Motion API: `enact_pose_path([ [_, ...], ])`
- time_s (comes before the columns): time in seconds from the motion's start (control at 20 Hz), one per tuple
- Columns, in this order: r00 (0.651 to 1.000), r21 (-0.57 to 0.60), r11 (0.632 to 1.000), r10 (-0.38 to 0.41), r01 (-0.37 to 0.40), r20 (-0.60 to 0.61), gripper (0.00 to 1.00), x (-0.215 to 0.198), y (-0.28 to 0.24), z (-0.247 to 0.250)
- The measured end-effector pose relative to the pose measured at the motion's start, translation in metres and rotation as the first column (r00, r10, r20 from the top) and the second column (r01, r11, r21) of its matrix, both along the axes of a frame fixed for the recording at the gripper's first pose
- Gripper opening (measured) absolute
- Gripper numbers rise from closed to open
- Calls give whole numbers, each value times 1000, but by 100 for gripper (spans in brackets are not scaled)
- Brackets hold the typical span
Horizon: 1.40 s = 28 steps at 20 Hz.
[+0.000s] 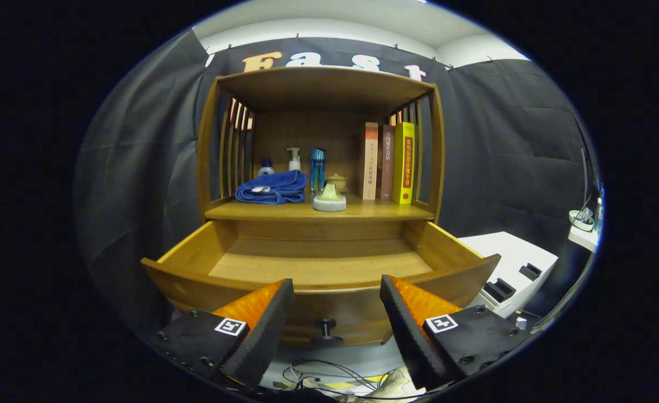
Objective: Pull open the drawer, take out the items inside it, and place them on the countertop above the cabinet.
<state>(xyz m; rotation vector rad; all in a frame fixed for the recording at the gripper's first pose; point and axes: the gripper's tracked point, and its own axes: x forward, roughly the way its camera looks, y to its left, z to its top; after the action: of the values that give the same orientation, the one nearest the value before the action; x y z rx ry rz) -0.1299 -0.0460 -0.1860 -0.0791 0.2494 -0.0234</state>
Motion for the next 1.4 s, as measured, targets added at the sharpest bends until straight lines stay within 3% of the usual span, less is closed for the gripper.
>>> enact_pose_path([
  [0.3, 999, 5, 1000, -19, 19, -44, 100, 4, -1, -26],
  [1.0, 999, 31, 999, -18, 20, -39, 96, 20, 8, -26],
  [1.4, 998, 42, 998, -47, 49, -47, 96, 55, 8, -30],
])
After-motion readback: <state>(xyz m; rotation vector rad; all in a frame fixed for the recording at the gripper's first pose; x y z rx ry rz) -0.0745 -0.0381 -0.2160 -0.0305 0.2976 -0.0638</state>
